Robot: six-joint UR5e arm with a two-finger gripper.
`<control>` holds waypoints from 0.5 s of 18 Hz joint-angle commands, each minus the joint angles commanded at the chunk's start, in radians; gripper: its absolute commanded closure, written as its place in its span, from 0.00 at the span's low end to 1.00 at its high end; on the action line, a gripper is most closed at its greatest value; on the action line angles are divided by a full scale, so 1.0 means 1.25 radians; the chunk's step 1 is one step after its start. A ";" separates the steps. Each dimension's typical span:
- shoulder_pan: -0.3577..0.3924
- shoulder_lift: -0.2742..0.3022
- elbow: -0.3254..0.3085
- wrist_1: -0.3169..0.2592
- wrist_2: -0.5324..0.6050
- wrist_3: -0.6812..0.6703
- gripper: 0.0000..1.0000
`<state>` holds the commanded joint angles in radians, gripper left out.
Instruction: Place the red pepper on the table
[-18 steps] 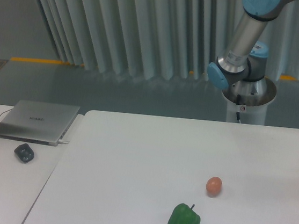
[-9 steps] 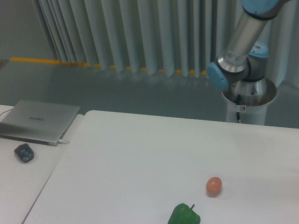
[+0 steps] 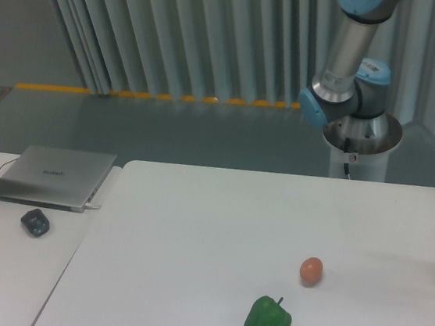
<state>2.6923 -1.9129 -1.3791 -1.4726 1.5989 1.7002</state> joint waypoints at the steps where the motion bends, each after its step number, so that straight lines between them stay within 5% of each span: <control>1: -0.009 0.000 0.001 0.001 -0.047 -0.047 0.75; 5: -0.076 -0.002 0.004 0.007 -0.112 -0.207 0.75; 9: -0.166 -0.022 -0.024 0.114 -0.099 -0.404 0.75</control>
<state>2.4852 -1.9405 -1.4096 -1.3302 1.4756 1.1953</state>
